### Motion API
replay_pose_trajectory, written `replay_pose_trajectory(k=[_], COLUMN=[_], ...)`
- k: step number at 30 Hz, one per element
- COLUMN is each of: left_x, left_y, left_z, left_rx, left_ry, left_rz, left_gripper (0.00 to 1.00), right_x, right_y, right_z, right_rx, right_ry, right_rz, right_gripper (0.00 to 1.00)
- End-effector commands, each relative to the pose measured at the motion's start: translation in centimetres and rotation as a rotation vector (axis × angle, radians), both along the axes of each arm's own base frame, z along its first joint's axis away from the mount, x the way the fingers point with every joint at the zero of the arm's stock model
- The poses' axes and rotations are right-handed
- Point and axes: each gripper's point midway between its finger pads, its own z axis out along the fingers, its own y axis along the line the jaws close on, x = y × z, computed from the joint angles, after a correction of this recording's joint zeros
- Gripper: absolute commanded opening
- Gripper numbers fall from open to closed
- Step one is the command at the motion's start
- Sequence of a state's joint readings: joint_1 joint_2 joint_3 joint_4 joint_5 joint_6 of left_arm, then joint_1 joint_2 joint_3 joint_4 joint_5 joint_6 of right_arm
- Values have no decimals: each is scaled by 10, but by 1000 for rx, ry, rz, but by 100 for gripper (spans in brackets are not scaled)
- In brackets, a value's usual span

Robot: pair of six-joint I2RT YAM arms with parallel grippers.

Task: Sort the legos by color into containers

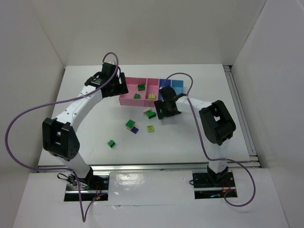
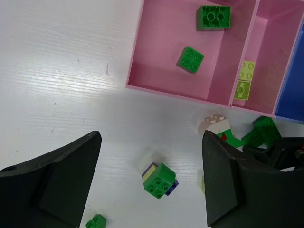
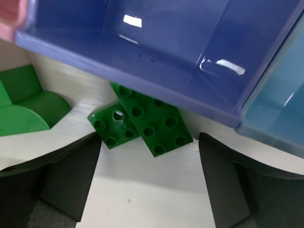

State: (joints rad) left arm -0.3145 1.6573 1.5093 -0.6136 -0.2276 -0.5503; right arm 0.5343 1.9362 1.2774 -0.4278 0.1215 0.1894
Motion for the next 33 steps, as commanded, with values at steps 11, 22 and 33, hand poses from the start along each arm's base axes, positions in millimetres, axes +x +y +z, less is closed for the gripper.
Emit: replay_pose_trajectory(k=[11,22,33], left_x=[-7,-7,-53], left_y=[-7,-16,-128], left_z=[8,4,-3], left_rx=[5,-7,-539], left_ry=[-34,-15,108], left_rz=[-46,-110,-749], left_gripper=[87,87,83], right_x=[15,-12,-47], right_y=[9,23,47], right_z=[20,37,85], right_rx=[52,114,359], right_ry=[-155,-107,-108], right_rz=[-57,-26,101], right_gripper=[53,48,51])
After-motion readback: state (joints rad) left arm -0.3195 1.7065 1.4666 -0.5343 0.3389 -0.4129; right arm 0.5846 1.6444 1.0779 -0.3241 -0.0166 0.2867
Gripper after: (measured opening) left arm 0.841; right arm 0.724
